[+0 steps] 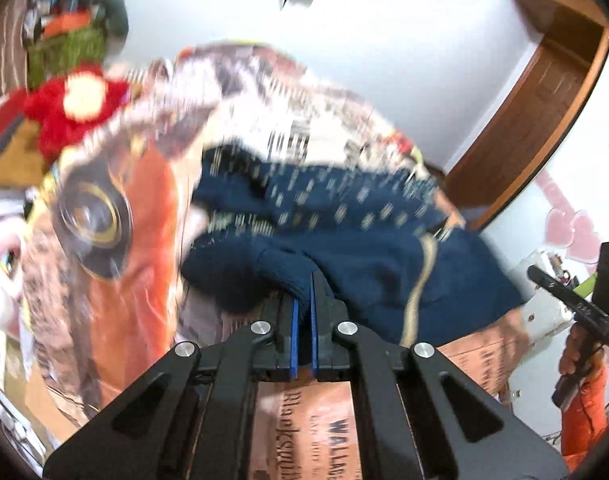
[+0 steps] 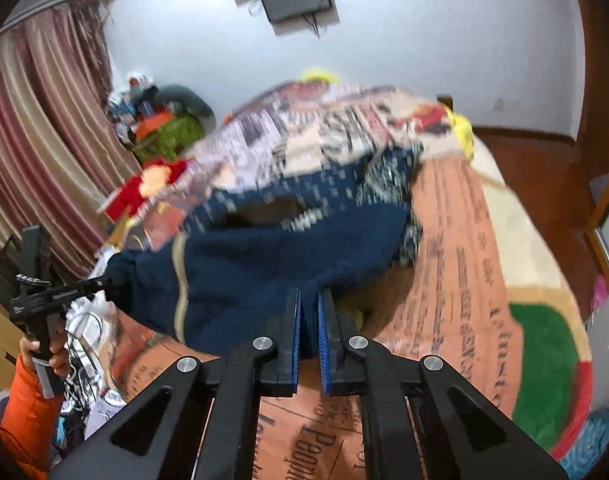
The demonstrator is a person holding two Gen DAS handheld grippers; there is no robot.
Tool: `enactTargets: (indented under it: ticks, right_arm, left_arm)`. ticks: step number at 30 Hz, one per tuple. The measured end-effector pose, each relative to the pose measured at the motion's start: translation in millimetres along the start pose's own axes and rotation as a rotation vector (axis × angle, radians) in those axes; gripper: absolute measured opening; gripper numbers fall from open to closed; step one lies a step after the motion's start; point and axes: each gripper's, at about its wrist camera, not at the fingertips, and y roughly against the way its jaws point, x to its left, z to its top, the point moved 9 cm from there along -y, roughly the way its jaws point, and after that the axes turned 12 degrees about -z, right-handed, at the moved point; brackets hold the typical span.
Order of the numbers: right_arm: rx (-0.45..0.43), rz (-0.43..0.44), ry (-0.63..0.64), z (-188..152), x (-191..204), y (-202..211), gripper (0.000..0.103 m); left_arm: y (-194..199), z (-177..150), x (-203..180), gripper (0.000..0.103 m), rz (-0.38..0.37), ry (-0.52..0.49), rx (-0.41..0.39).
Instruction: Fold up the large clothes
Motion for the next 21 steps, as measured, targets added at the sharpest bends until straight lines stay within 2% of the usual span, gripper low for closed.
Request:
enactTargets:
  ticks: [4,6,9,15,17,18,19,20,21]
  right_arm:
    - [-0.078,0.012,-0.010,22.1,-1.8,23.7,0.004]
    - [-0.072,0.017,-0.015,27.2,-3.9,27.4,0.004]
    - [-0.073,-0.042,-0.013,24.0,-12.2,25.1,0.005]
    - [0.071,-0.062,0.005,-9.1,-19.8,-2.5,0.009]
    - [0.096,-0.068,0.001,-17.6,-21.3,-8.8,0.020]
    - [0.108,-0.067,-0.006,-20.7,-21.7,-11.4,0.036]
    - [0.114,-0.058,-0.021,-24.7,-21.8,-12.4,0.046]
    - [0.106,-0.046,-0.031,-26.2,-21.1,-12.2,0.059]
    - [0.100,-0.041,-0.031,-28.6,-20.0,-11.8,0.063]
  left_arm:
    - [23.6,21.9,-19.9,0.003,-0.032,-0.022,-0.064]
    - [27.4,25.4,-24.0,0.003,-0.023,-0.039,-0.076]
    - [21.2,18.9,-20.6,0.003,-0.014,-0.038,-0.058]
    - [9.6,-10.3,-11.5,0.003,0.002,-0.017,-0.002]
    - [7.6,-16.0,-9.5,0.003,-0.006,-0.008,0.006]
    - [7.2,-18.2,-8.5,0.003,-0.004,-0.009,0.008]
    - [7.2,-19.8,-7.4,0.003,0.003,-0.012,0.009]
    - [7.1,-21.4,-6.4,0.003,0.008,-0.015,0.010]
    - [6.6,-23.4,-5.4,0.003,0.008,-0.012,0.013]
